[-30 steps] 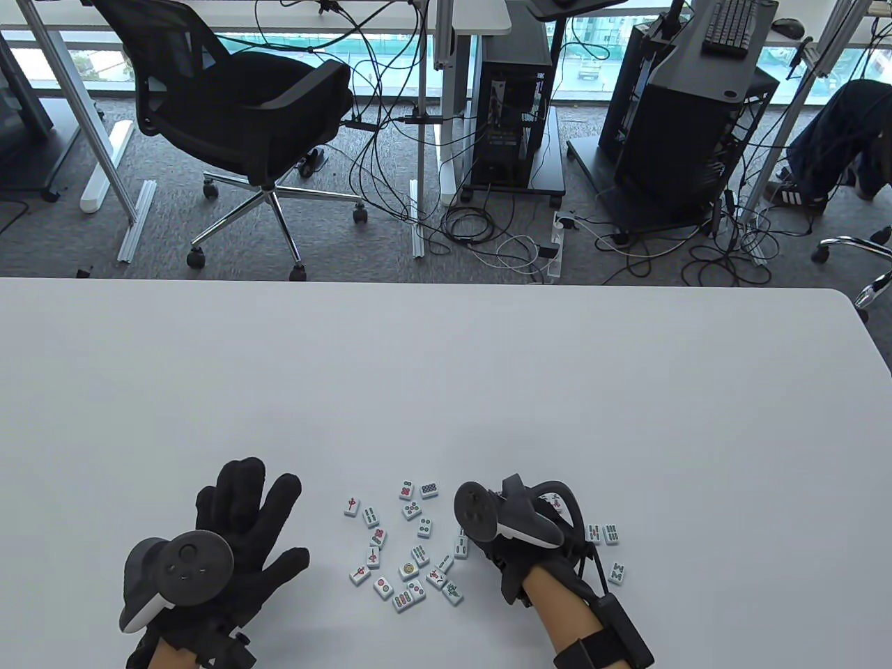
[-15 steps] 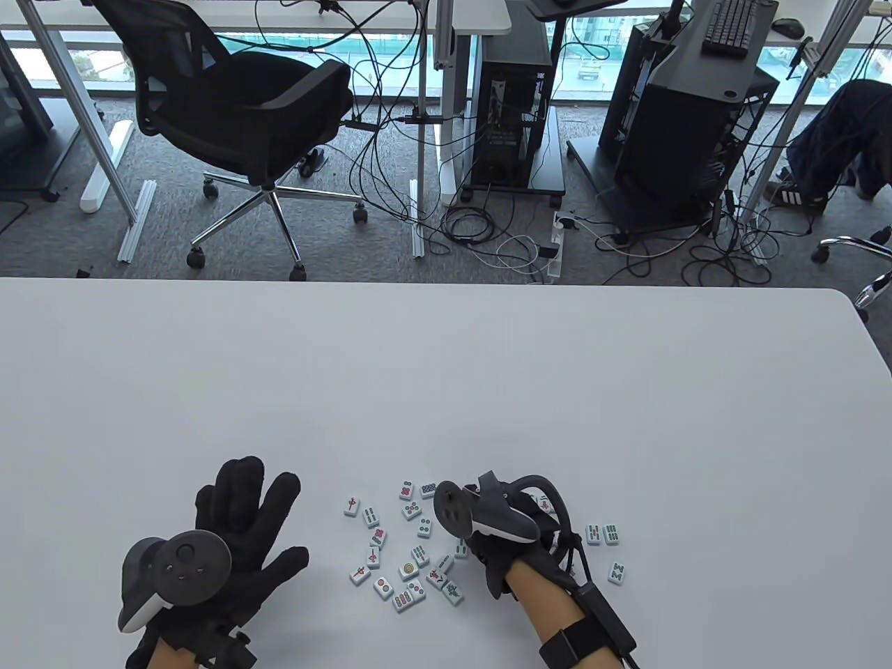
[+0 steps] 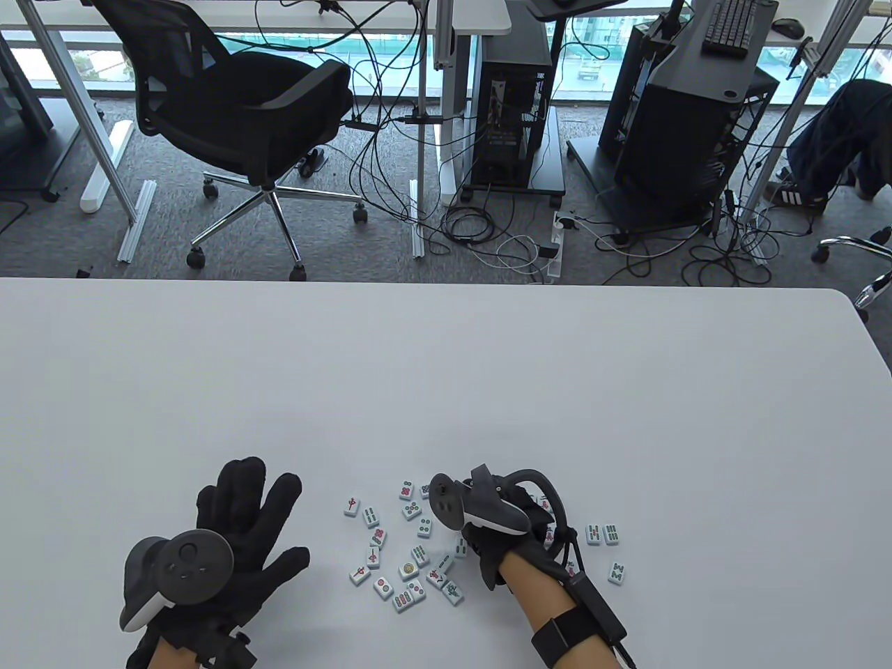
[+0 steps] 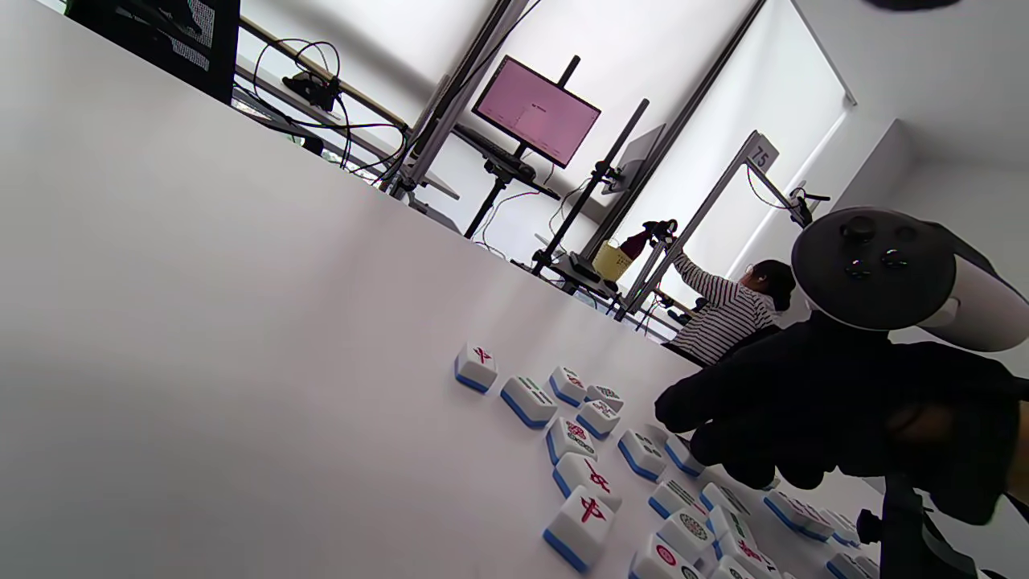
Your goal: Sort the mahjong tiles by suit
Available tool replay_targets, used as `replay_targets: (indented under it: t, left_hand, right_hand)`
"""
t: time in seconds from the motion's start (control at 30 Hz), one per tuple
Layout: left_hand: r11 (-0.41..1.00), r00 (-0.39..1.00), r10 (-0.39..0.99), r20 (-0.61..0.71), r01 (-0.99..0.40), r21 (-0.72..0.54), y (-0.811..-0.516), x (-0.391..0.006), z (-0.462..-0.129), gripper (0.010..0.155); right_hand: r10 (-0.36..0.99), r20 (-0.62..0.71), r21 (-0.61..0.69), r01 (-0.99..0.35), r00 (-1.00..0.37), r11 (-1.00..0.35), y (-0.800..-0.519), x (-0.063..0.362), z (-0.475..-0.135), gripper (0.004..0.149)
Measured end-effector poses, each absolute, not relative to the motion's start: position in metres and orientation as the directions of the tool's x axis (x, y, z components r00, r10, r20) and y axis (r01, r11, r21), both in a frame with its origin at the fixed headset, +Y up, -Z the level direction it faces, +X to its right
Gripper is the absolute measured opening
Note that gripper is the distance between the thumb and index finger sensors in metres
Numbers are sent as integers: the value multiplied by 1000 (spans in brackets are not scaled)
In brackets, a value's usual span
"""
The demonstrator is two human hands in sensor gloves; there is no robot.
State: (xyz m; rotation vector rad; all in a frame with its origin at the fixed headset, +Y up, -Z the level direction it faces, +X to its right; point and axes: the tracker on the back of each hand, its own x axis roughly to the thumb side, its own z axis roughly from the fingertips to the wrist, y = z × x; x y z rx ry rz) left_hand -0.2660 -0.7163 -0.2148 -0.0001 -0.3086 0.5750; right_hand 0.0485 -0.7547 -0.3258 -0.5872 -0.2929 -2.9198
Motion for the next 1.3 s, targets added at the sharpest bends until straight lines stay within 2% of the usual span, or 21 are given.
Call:
replay_targets:
  t: [0.17, 0.3, 0.37, 0.47, 0.5, 0.6, 0.8, 0.93, 1.07, 1.3]
  left_hand:
    - [836, 790, 543, 285, -543, -87, -716, -267, -215, 82]
    - [839, 793, 538, 287, -537, -91, -716, -266, -215, 82]
    - [837, 790, 540, 290, -539, -91, -716, -266, -215, 82]
    - [837, 788, 540, 295, -540, -90, -716, -265, -215, 82]
    - [834, 785, 544, 297, -544, -89, -715, -266, -215, 82]
    - [828, 779, 551, 300, -554, -85, -714, -266, -214, 82]
    - [828, 778, 551, 303, -554, -83, -714, -266, -214, 82]
    - [837, 786, 539, 303, -539, -92, -716, -264, -214, 82]
    - [841, 788, 534, 305, -533, -94, -716, -263, -214, 82]
    - [842, 789, 532, 306, -531, -95, -716, -263, -213, 82]
  right_hand:
    - [-141, 405, 204, 240, -903, -949, -761, 45, -326, 55]
    - [-112, 408, 205, 211, -906, -956, -763, 44, -330, 56]
    - [-60, 430, 243, 179, -901, -953, -762, 50, -334, 56]
    - [146, 444, 324, 7, -884, -946, -752, 72, -338, 57]
    - [154, 418, 279, -35, -895, -960, -744, 84, -336, 57]
    - [98, 412, 169, -29, -906, -985, -721, 115, -328, 58]
    - [55, 320, 92, -27, -946, -995, -693, 180, -299, 59]
    - [-38, 248, 123, 70, -968, -990, -704, 219, -278, 59]
    - [-88, 186, 196, 124, -979, -973, -728, 249, -263, 59]
    - [-95, 162, 245, 133, -982, -960, -756, 257, -256, 58]
